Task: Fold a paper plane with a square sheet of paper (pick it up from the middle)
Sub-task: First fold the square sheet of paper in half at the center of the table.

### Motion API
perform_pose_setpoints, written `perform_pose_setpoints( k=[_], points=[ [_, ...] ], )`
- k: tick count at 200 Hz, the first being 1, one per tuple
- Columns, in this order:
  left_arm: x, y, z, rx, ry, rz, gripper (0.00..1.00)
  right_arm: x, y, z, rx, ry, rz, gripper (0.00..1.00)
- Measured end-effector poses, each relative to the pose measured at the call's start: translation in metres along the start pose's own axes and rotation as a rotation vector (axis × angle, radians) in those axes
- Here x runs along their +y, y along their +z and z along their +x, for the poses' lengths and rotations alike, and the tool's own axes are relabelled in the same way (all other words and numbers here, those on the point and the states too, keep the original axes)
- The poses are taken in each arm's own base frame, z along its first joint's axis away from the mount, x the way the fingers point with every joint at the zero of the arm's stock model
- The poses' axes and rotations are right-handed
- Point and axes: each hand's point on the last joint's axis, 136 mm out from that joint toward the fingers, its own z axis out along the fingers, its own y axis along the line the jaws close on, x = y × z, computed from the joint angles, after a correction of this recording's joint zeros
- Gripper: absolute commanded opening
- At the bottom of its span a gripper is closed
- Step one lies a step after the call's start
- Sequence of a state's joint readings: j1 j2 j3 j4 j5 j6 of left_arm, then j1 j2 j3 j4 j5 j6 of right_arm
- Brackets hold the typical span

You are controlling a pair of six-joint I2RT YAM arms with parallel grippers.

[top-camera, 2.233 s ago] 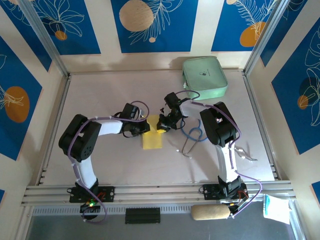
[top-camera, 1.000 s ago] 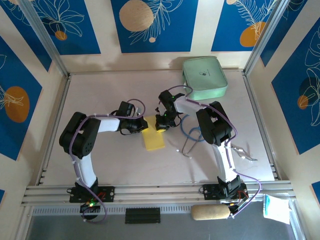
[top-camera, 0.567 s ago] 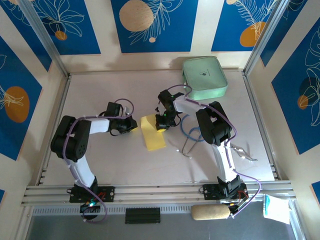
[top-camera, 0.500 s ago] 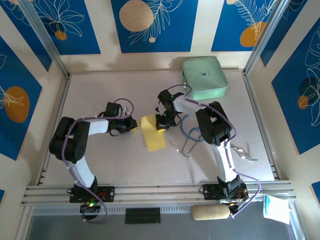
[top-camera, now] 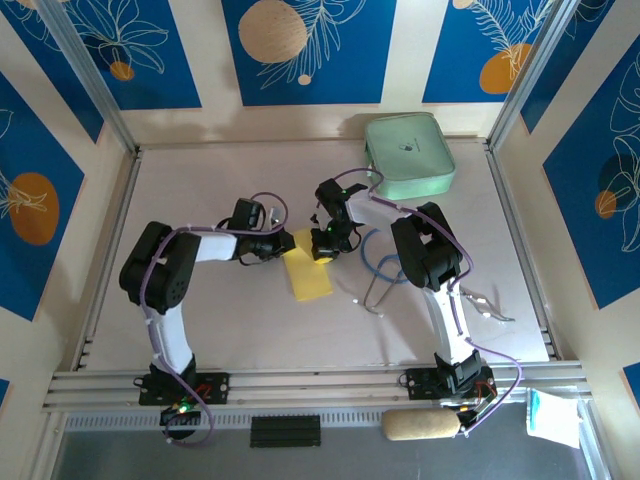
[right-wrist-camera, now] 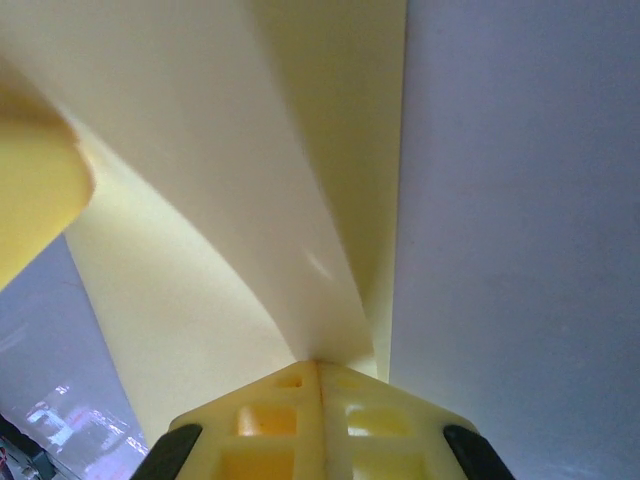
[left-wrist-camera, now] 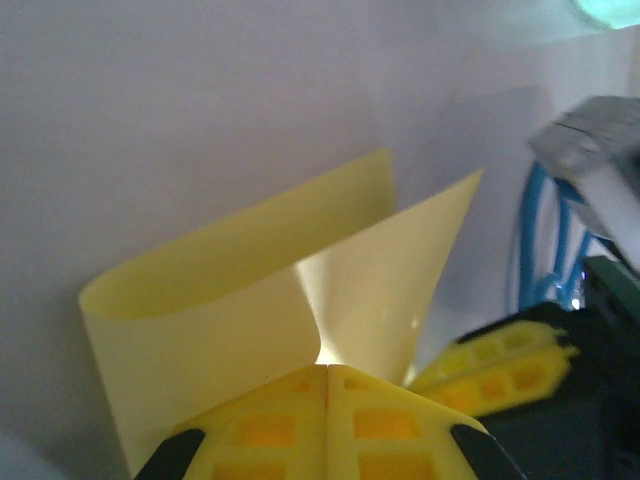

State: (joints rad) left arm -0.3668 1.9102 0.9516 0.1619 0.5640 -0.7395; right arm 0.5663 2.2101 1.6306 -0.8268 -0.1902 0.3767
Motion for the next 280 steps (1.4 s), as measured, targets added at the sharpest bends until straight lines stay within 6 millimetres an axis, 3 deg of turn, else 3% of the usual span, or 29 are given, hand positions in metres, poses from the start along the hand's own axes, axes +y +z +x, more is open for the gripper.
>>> perform_pose_setpoints(
  k=[55, 96, 116, 136, 160, 184, 221, 280],
  points=[
    [0.026, -0.012, -0.012, -0.01, -0.066, -0.054, 0.04, 0.0, 0.0, 0.0, 0.0, -0.007, 0.002, 0.02],
    [0.055, -0.045, -0.029, -0.065, -0.112, -0.105, 0.06, 0.0, 0.0, 0.0, -0.001, -0.011, 0.003, 0.03],
    [0.051, -0.061, -0.032, -0.084, -0.102, -0.105, 0.07, 0.0, -0.001, 0.0, 0.001, -0.01, 0.005, 0.03],
    [0.023, -0.068, -0.033, -0.1, -0.044, -0.056, 0.07, 0.0, -0.001, 0.0, 0.0, -0.01, 0.007, 0.03],
    [-0.008, -0.055, -0.024, -0.07, 0.008, 0.002, 0.07, -0.001, -0.001, 0.0, 0.0, -0.01, 0.008, 0.03],
    [-0.016, -0.03, -0.015, -0.013, 0.008, 0.014, 0.06, -0.001, -0.001, 0.0, 0.0, -0.01, 0.008, 0.03],
    [0.006, -0.003, -0.015, 0.033, -0.04, -0.07, 0.04, -0.001, -0.001, 0.0, 0.0, -0.01, 0.009, 0.02],
    [0.029, -0.012, -0.022, 0.009, -0.052, -0.139, 0.03, 0.0, -0.002, -0.004, -0.007, -0.048, 0.014, 0.02]
  ],
)
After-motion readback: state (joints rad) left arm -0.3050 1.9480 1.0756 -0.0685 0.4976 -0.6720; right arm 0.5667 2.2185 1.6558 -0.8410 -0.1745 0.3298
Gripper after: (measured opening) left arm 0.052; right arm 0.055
